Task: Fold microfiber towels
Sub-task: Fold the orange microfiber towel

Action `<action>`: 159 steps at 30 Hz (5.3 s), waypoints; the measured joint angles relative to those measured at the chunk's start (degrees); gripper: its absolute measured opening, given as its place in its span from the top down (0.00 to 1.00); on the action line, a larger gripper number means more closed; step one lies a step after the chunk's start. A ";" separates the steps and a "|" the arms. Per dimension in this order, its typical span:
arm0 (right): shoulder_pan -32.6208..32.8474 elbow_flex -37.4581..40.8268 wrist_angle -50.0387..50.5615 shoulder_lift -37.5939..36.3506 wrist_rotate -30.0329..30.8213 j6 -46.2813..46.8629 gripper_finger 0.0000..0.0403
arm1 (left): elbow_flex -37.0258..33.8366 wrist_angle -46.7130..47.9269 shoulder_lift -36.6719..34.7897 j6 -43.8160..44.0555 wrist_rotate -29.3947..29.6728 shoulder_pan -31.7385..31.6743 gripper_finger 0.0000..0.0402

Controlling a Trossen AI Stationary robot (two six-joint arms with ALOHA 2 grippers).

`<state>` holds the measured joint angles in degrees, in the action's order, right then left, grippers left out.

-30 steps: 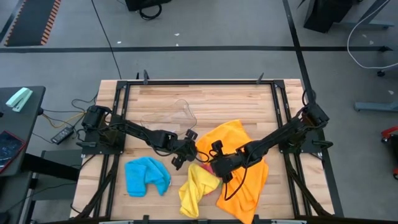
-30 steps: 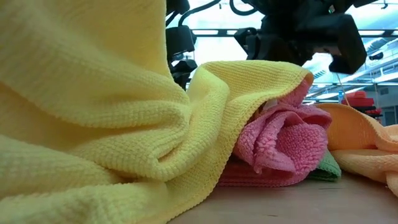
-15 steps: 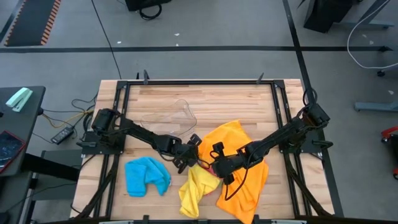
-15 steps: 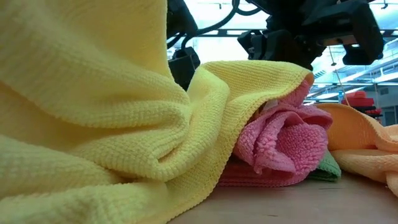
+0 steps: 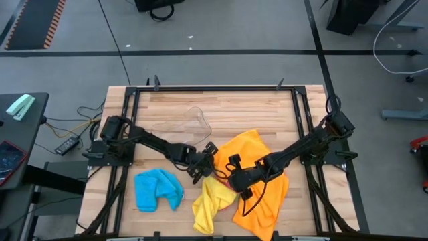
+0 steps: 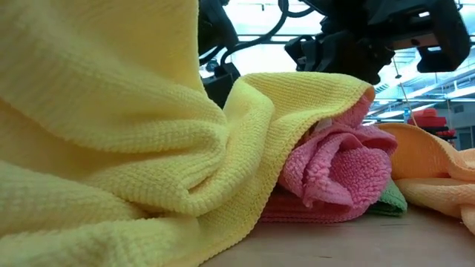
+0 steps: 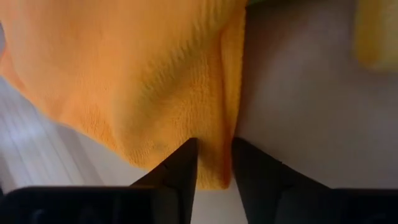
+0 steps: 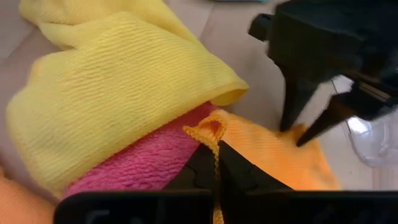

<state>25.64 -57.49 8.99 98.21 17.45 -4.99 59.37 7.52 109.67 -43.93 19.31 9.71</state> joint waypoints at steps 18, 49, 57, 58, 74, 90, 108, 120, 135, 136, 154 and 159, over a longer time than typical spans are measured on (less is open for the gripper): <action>0.38 0.00 -0.18 0.00 3.44 1.88 0.97 | -0.26 3.33 -2.98 -1.57 1.99 -0.01 0.98; -0.83 -1.20 22.81 -29.08 4.89 -0.15 0.97 | 26.67 29.43 -11.43 -1.36 1.00 -2.77 0.99; -10.09 -1.20 28.69 -38.43 4.90 -11.83 0.97 | 32.46 26.12 -11.46 -6.68 -5.28 -12.85 0.99; -11.96 -1.18 28.75 -39.53 4.87 -13.80 0.97 | 33.31 26.00 -11.46 -7.49 -6.06 -13.96 0.99; -53.31 -1.18 16.22 -39.05 -12.97 -46.44 0.98 | 36.03 12.03 -8.31 -20.16 -14.58 -32.53 0.99; -56.42 -1.16 25.62 -31.85 -29.84 -43.87 0.98 | 40.44 30.04 -6.14 -11.50 -19.64 -30.71 0.99; -35.52 0.60 37.90 -20.12 -31.99 -19.43 0.98 | 40.37 39.86 6.78 7.57 -22.30 -17.28 0.99; -30.66 8.72 36.46 -26.43 -31.03 -12.84 0.98 | 40.37 34.21 6.80 12.15 -29.14 -15.04 0.99; -30.74 5.47 41.17 -41.80 -30.33 -15.42 0.98 | 41.54 30.73 3.14 8.15 -29.71 -15.56 0.97; -30.74 4.21 41.22 -42.20 -29.61 -16.03 0.98 | 42.35 31.36 2.00 7.48 -29.95 -16.40 0.97; -37.58 -11.21 44.55 -40.91 -16.61 -27.14 0.98 | 55.65 40.99 -2.55 1.69 -34.20 -25.13 0.98; -44.32 -10.20 40.29 -39.87 -13.40 -34.66 0.98 | 55.65 38.06 -2.54 1.21 -33.97 -31.06 0.97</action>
<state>-18.68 -67.69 49.28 58.35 4.05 -39.66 115.02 45.58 107.13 -42.72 -14.66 -21.36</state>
